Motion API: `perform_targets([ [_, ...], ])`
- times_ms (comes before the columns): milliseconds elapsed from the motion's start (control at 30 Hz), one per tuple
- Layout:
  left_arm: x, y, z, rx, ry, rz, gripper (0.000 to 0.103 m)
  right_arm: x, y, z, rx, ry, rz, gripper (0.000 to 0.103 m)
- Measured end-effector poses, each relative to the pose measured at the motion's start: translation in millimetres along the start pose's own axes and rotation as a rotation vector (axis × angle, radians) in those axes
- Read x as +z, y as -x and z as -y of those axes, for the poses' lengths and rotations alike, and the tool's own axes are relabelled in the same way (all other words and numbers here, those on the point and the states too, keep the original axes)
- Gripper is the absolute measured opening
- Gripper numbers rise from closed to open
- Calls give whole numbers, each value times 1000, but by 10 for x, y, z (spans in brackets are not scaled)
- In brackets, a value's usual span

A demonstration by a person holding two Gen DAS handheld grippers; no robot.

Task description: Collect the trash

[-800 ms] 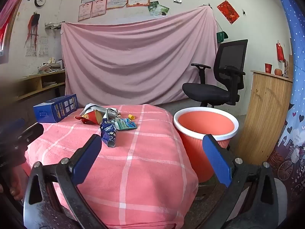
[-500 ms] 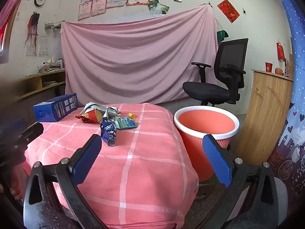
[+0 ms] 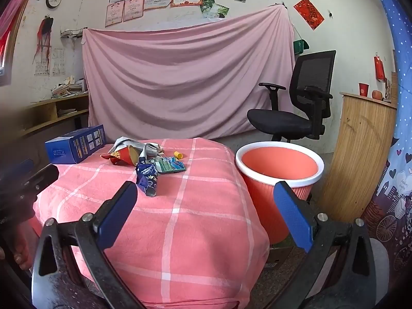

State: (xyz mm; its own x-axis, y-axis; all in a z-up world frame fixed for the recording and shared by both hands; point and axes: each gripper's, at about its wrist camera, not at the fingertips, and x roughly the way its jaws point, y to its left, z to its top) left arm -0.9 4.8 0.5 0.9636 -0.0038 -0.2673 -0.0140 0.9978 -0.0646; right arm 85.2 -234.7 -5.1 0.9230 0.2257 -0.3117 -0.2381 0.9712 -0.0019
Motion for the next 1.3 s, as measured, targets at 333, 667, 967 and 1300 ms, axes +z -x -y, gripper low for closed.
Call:
perform_targets([
  [333,8,-32,35,1,1,-1,101,0,-23,-8,-1,-1,-3,103],
  [667,11,-29,34,1,2,-1,101,1,-22,0,0,-2,-5,103],
  [967,10,-29,33,0,3,-1,101,-14,-24,-24,1,0,-5,103],
  [1300,13,-31,33,1,3,-1,101,-48,-36,-45,3,0,-7,103],
])
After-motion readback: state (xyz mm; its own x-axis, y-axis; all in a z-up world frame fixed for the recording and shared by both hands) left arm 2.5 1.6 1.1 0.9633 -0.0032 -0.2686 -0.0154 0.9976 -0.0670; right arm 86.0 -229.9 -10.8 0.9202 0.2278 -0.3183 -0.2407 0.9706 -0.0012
